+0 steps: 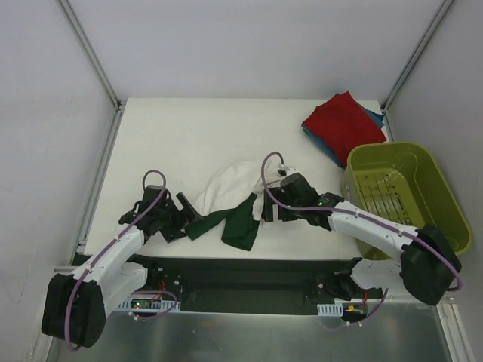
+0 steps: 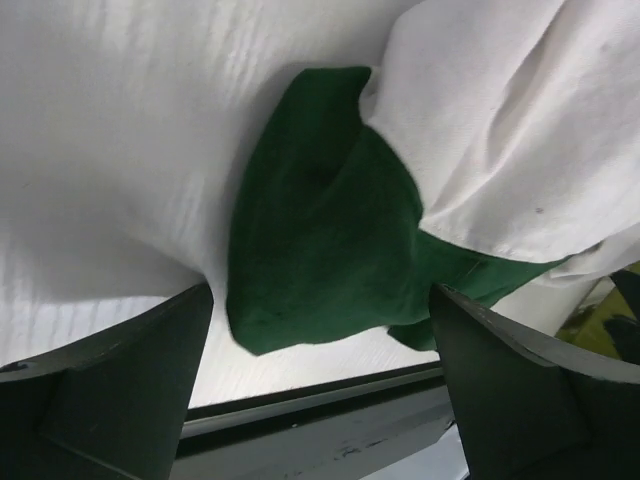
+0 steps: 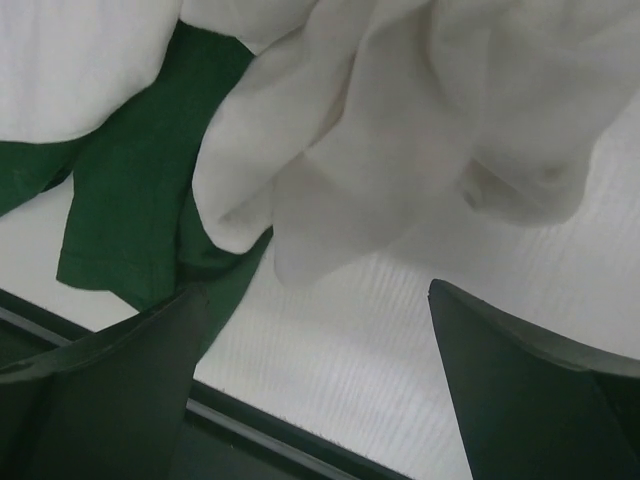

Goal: Fold and stack the t-shirts
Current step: Move the tshirt to the center of the board, then flatten out the tshirt

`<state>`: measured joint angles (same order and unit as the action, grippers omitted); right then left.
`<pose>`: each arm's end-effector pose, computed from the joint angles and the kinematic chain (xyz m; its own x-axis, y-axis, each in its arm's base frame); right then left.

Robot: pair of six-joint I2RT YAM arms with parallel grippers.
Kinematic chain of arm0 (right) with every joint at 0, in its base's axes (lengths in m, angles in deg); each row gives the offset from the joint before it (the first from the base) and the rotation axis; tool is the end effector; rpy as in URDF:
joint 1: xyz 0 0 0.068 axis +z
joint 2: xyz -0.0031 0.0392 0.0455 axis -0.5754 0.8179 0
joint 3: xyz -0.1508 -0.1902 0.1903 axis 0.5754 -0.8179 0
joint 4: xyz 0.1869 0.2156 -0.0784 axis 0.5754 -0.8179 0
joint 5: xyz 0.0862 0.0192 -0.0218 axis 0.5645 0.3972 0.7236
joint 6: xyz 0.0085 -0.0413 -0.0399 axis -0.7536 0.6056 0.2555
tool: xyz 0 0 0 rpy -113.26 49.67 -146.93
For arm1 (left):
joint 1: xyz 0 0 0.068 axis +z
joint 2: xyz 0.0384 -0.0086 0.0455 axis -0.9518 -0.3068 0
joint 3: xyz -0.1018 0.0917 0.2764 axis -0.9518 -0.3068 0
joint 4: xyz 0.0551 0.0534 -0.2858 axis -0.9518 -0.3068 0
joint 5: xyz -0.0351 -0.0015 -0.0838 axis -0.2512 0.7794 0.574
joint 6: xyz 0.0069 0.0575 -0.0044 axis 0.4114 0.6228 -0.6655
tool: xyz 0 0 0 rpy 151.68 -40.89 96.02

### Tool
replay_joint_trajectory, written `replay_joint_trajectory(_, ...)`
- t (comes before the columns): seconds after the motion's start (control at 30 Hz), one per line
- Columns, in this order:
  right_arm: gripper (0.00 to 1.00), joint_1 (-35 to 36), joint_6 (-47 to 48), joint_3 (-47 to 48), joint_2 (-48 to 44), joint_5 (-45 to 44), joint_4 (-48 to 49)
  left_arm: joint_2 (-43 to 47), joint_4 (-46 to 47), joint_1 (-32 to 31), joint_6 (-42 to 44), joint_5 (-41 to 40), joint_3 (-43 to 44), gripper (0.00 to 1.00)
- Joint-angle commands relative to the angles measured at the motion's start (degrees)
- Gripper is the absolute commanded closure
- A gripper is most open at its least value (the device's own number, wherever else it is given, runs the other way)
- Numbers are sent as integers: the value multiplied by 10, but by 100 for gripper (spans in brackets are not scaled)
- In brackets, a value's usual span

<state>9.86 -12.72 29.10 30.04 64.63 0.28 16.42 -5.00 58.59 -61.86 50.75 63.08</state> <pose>0.1944 0.1904 0.2311 -0.6633 -0.2667 -0.6992 -0.5075 0.8469 0.1584 0.1681 -0.0515 0.1715 -0.7742 -0.5835 -0.2452 -0.3375 0.7083 -0.6200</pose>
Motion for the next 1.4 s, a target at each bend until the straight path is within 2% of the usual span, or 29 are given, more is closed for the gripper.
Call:
replay_joint_trajectory(0.0,6,18,-47,37,78,-9,65,-46,94,-10,-20,38,-3,16)
replay_joint_trajectory(0.07,10,21,-58,40,115,-15,71,-63,111,-17,-21,35,-1,23)
replay_joint_trajectory(0.1,13,20,-72,44,126,-23,72,-80,115,-18,-21,33,2,40)
replay_joint_trajectory(0.17,27,21,-82,46,149,-31,73,-97,115,-20,-14,36,7,65)
replay_joint_trajectory(0.2,35,22,-86,48,153,-33,74,-106,115,-19,-12,44,12,81)
replay_joint_trajectory(0.23,57,22,-87,47,155,-34,74,-109,115,-20,-4,49,14,100)
replay_joint_trajectory(0.33,88,30,-80,41,126,-44,68,-90,113,-20,2,53,25,100)
replay_joint_trajectory(0.43,100,38,-45,50,60,-78,15,-31,111,-20,1,41,38,100)
replay_joint_trajectory(0.57,99,57,6,92,-56,-128,-69,60,90,-20,-7,-5,85,100)
replay_joint_trajectory(0.73,100,57,61,161,-168,-218,-178,137,38,-20,15,-75,232,100)
replay_joint_trajectory(0.87,99,56,118,244,-266,-253,-215,169,-3,-20,31,-120,334,100)
replay_joint_trajectory(1.0,99,55,187,342,-308,-207,-224,179,-25,-20,47,-134,447,100)
replay_joint_trajectory(1.13,99,56,217,445,-324,-173,-246,186,-42,-20,66,-145,535,100)
replay_joint_trajectory(1.37,99,56,231,509,-362,-122,-258,221,-80,-20,96,-194,643,100)
